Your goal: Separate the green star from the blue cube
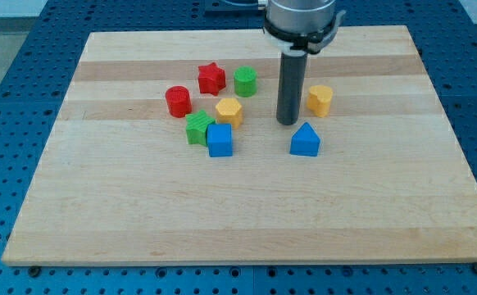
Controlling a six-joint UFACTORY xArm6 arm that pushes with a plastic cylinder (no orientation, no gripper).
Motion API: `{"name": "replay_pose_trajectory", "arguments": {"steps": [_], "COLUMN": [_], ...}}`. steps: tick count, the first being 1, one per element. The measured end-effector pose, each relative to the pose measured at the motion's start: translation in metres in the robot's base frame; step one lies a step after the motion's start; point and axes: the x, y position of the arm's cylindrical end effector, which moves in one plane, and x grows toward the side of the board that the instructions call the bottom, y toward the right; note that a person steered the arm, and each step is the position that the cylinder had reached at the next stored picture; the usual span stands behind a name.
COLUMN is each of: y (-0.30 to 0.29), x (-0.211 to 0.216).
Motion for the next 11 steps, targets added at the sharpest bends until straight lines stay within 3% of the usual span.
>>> {"name": "replay_pose_trajectory", "arguments": {"steps": [3, 11], "y": [-0.054, -0.12], "x": [0.005, 0.018]}}
